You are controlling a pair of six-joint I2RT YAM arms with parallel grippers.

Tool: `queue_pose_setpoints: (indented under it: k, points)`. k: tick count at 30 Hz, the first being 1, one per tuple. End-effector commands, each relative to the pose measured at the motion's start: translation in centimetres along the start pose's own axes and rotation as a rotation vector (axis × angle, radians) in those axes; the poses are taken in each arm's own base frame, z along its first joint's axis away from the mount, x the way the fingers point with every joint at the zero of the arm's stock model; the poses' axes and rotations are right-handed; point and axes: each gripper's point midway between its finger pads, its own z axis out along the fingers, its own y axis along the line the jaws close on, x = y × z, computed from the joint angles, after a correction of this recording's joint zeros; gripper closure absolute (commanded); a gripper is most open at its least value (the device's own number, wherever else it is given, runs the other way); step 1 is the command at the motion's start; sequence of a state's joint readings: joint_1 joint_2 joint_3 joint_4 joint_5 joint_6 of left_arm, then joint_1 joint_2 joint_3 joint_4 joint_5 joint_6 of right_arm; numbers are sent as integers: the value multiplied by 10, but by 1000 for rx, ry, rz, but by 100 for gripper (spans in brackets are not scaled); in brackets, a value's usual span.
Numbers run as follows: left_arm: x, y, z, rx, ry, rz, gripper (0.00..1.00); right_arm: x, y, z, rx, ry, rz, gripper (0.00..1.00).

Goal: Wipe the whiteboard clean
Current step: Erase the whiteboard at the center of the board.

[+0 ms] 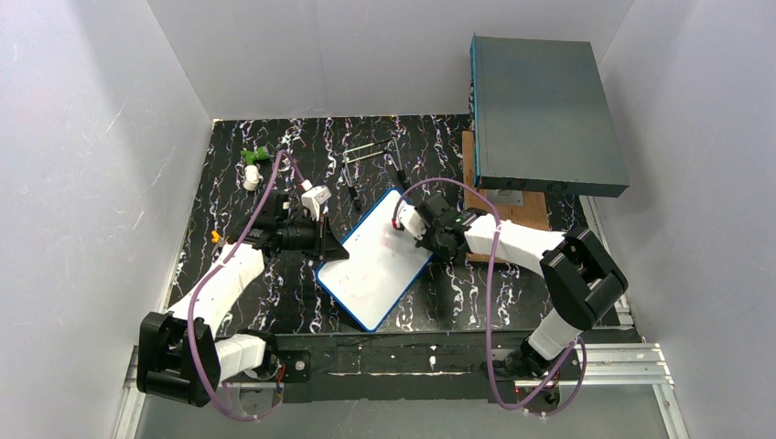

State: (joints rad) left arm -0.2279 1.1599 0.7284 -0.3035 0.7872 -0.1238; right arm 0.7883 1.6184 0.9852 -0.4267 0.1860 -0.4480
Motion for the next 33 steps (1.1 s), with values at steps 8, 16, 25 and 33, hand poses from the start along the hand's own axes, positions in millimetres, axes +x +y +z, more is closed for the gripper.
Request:
queue_pose_setpoints:
  k: [8,16,25,33]
  points:
    - [14,11,3,-31,40,48,100,-43,26,-16,-176,-163,-36,99]
    - [13,10,2,-30,37,54,100,-50,68,-35,-374,-219,-68,99]
    - [14,8,0,-27,28,58,100,-38,75,-44,-422,-203,-111,99]
    - [14,-13,4,83,-48,-42,100,-39,62,-76,-428,-320,-75,99]
